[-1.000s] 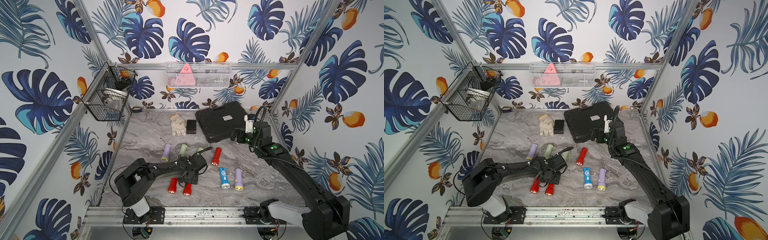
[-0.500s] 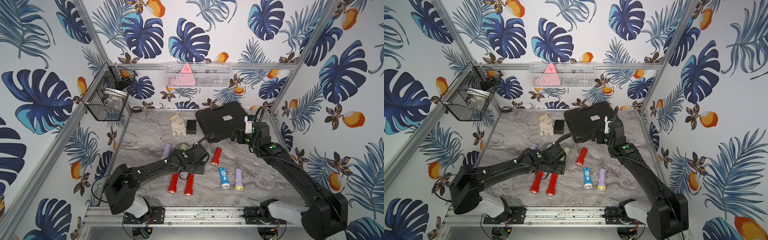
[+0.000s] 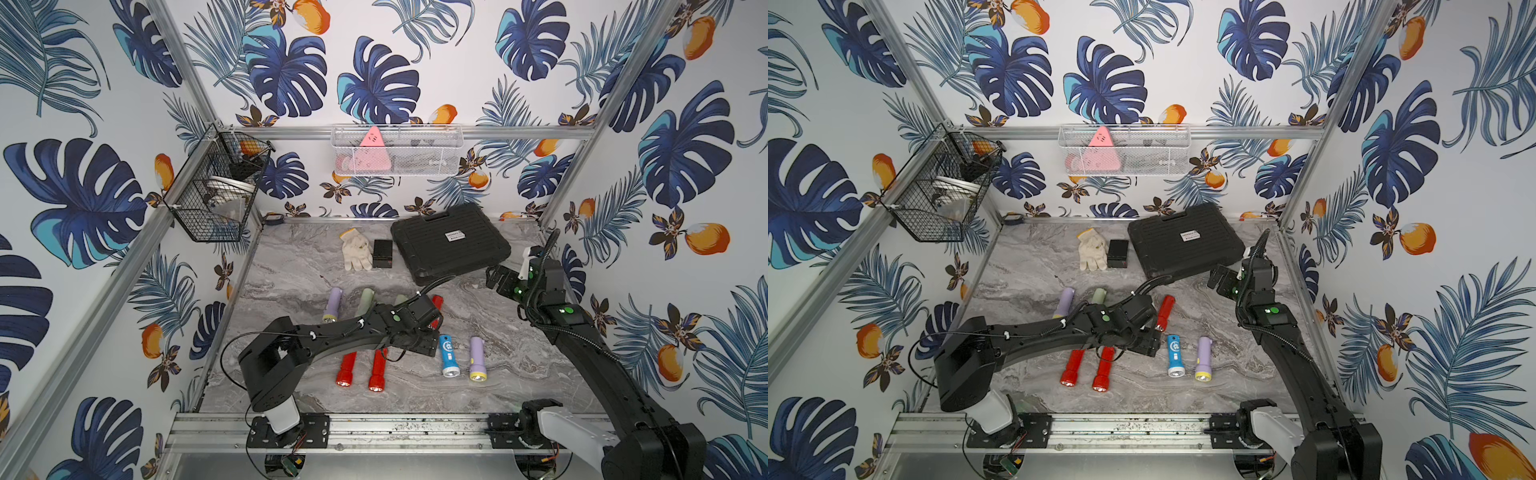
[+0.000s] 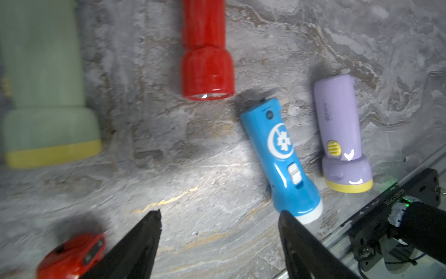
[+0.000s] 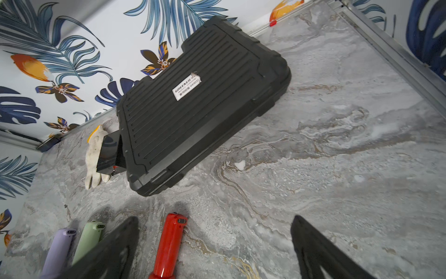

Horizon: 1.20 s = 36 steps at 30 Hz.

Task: Close the plug at the bottom of the flashlight
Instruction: Place the flashlight at the center of the board, then pick up the flashlight from the center of the board.

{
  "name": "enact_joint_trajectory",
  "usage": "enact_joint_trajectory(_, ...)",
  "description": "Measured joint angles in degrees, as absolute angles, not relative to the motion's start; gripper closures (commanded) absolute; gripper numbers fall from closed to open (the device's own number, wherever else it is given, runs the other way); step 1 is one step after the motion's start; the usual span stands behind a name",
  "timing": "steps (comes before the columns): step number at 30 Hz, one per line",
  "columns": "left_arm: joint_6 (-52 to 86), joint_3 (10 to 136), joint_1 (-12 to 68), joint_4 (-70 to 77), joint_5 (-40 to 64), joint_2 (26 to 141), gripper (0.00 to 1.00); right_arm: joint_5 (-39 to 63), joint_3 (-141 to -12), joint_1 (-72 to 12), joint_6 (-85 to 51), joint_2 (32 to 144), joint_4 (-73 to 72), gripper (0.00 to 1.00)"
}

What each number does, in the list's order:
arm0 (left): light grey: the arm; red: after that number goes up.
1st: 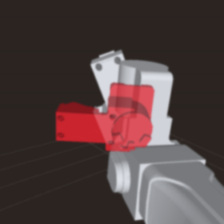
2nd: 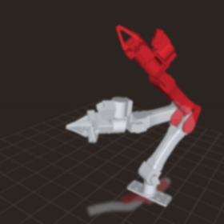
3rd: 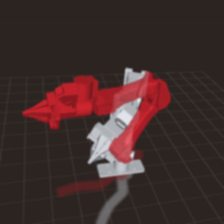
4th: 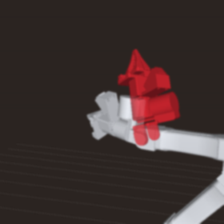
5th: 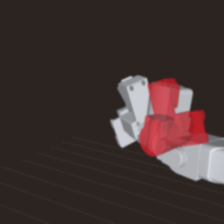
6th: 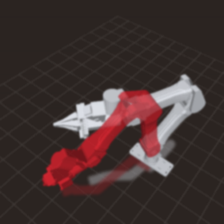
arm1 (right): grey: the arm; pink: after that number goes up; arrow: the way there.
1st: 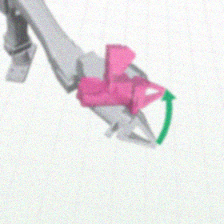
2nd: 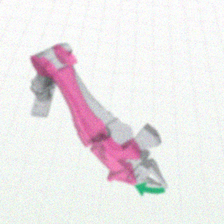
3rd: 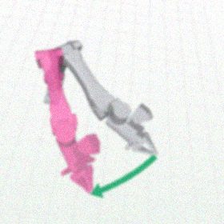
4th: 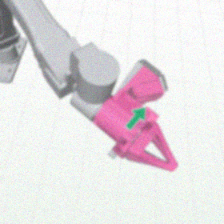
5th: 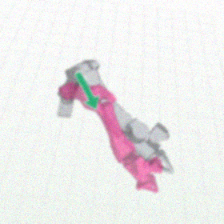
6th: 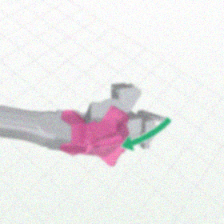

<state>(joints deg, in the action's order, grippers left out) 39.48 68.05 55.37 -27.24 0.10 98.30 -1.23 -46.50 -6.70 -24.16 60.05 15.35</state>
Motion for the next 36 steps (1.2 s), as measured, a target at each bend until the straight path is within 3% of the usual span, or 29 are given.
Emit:
enact_joint_trajectory(21,39.2,85.1,59.9,-30.9,1.6,116.8,0.22,2.2,-44.5,-4.5,-24.4,57.3,15.3,0.00)
enact_joint_trajectory(30,38.8,86.0,60.1,-33.1,0.9,119.6,0.29,2.2,-44.2,-4.4,-24.4,56.4,15.2,0.00)
enact_joint_trajectory(36,37.6,87.9,60.4,-33.4,0.1,121.3,0.45,2.2,-44.1,-4.4,-24.4,56.5,15.1,0.00)
